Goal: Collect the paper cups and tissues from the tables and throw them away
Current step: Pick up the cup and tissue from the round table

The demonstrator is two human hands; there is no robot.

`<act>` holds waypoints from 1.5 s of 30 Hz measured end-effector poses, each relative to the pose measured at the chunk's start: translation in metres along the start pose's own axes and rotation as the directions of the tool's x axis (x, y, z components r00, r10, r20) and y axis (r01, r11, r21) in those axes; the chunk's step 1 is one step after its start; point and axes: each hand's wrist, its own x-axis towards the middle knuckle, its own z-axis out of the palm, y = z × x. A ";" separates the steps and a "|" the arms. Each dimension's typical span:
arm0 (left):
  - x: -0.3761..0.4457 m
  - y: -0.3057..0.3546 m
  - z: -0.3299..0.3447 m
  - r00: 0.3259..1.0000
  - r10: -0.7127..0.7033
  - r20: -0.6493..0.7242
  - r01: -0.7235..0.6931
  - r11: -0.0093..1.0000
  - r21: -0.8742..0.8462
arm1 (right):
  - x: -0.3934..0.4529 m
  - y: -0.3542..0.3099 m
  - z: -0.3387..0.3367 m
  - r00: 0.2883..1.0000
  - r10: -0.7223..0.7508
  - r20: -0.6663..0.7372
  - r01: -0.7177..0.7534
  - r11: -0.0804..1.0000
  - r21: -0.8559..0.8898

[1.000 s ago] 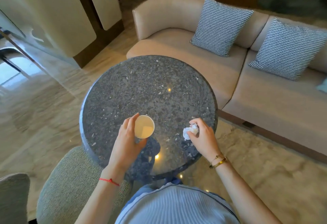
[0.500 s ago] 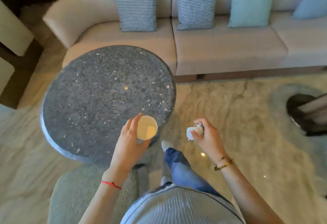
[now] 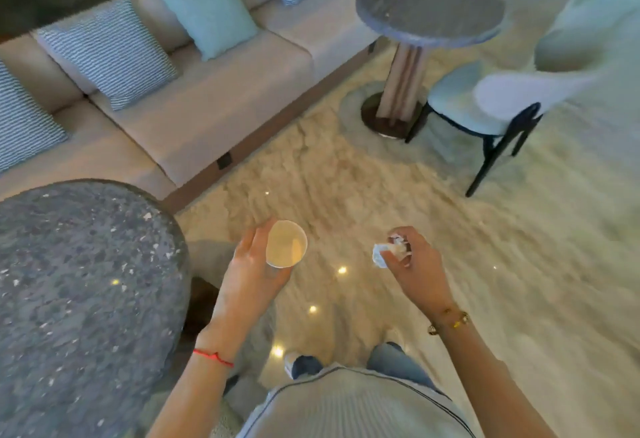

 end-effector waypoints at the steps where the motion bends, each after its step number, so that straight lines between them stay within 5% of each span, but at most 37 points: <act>1: 0.005 0.014 0.012 0.998 0.044 0.035 -0.044 0.999 -0.012 | -0.008 0.011 -0.014 0.998 0.034 -0.043 -0.034 0.999 0.007; 9: 0.031 0.157 0.139 0.886 0.386 0.257 -0.369 0.923 -0.114 | -0.081 0.113 -0.146 0.918 0.244 -0.313 -0.258 0.966 -0.004; 16: 0.017 0.303 0.261 0.727 0.582 0.364 -0.537 0.813 -0.226 | -0.148 0.211 -0.277 0.766 0.402 -0.501 -0.427 0.902 0.070; 29: 0.034 0.484 0.420 0.480 0.686 0.547 -0.633 0.703 -0.326 | -0.185 0.346 -0.407 0.479 0.584 -0.655 -0.603 0.762 0.238; 36: 0.080 0.590 0.527 0.406 0.720 0.563 -0.659 0.657 -0.366 | -0.149 0.430 -0.490 0.384 0.617 -0.687 -0.629 0.719 0.294; 45: 0.148 0.778 0.654 0.187 0.811 0.554 -0.734 0.490 -0.470 | -0.086 0.529 -0.648 0.237 0.581 -0.779 -0.652 0.690 0.316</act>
